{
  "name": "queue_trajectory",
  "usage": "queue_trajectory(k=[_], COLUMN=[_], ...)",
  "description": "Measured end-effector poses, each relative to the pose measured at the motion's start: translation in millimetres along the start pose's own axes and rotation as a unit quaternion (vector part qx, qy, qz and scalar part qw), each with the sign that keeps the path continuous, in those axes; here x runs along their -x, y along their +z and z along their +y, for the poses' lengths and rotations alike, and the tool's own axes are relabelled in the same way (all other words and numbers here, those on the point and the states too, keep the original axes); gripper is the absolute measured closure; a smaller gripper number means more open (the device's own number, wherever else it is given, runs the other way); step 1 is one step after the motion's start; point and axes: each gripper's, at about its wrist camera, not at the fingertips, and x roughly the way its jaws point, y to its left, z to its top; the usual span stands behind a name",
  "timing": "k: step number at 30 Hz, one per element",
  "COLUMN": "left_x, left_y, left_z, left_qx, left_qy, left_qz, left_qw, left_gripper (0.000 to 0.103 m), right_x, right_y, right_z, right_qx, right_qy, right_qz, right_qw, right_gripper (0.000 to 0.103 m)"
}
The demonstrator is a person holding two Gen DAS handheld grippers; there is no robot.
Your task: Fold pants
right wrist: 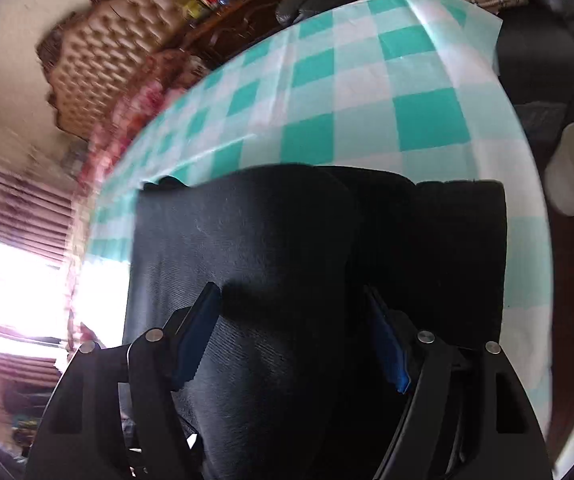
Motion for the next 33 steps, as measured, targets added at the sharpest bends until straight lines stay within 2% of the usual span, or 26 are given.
queue_trajectory(k=[2, 5, 6, 7, 9, 10, 12, 15, 18, 24, 26, 27, 28, 30, 31, 32, 33], left_x=[2, -3, -5, -8, -8, -6, -1, 12, 12, -4, -16, -19, -22, -19, -10, 1, 10], left_y=[-6, -9, -9, -10, -13, -12, -4, 13, 31, 37, 32, 29, 26, 21, 21, 18, 16], left_z=[-5, -4, -7, -9, -10, -7, 6, 23, 31, 16, -3, -12, -23, -32, -31, -25, -19], left_qx=[-0.008, -0.015, -0.019, -0.023, -0.03, -0.032, -0.024, -0.026, -0.035, -0.06, -0.083, -0.089, -0.094, -0.096, -0.09, -0.077, -0.069], left_qy=[0.02, 0.04, 0.042, 0.04, 0.04, 0.045, 0.058, 0.075, 0.079, 0.067, 0.054, 0.047, 0.035, 0.027, 0.026, 0.019, 0.015], left_qz=[-0.005, -0.007, -0.005, -0.005, -0.004, -0.007, -0.016, -0.037, -0.055, -0.065, -0.06, -0.057, -0.055, -0.063, -0.073, -0.093, -0.108], left_qw=[0.9998, 0.9991, 0.9989, 0.9989, 0.9987, 0.9984, 0.9979, 0.9962, 0.9947, 0.9939, 0.9933, 0.9933, 0.9934, 0.993, 0.9929, 0.9925, 0.9917], left_gripper=[0.038, 0.038, 0.042, 0.055, 0.071, 0.073, 0.074, 0.074, 0.074, 0.074, 0.074, 0.071, 0.062, 0.052, 0.043, 0.038, 0.034], right_x=[6, 2, 0, -5, -12, -13, 2, 38, 60, 66, 53, 44, 35, 28, 30, 32, 37], right_y=[0, 4, 6, 8, 8, 10, 11, 18, 22, 19, 15, 12, 9, 2, 0, -2, -4], right_z=[4, 13, 13, 16, 18, 23, 28, 42, 47, 11, -9, -19, -31, -47, -53, -54, -53], right_qx=[0.014, 0.031, 0.036, 0.041, 0.06, 0.066, 0.075, 0.092, 0.103, 0.081, 0.069, 0.064, 0.056, 0.038, 0.031, 0.027, 0.028], right_qy=[0.009, -0.006, -0.014, -0.023, -0.056, -0.074, -0.056, -0.037, -0.055, -0.074, -0.085, -0.093, -0.101, -0.101, -0.09, -0.083, -0.085], right_qz=[-0.011, -0.004, 0.003, 0.01, 0.021, 0.023, 0.013, -0.023, -0.04, -0.035, -0.026, -0.021, -0.02, -0.034, -0.047, -0.053, -0.062], right_qw=[1.0, 0.999, 0.999, 0.999, 0.996, 0.995, 0.996, 0.995, 0.992, 0.993, 0.994, 0.993, 0.993, 0.994, 0.994, 0.995, 0.994], right_gripper=[0.032, 0.032, 0.032, 0.034, 0.056, 0.065, 0.074, 0.076, 0.076, 0.076, 0.075, 0.072, 0.066, 0.055, 0.054, 0.054, 0.047])
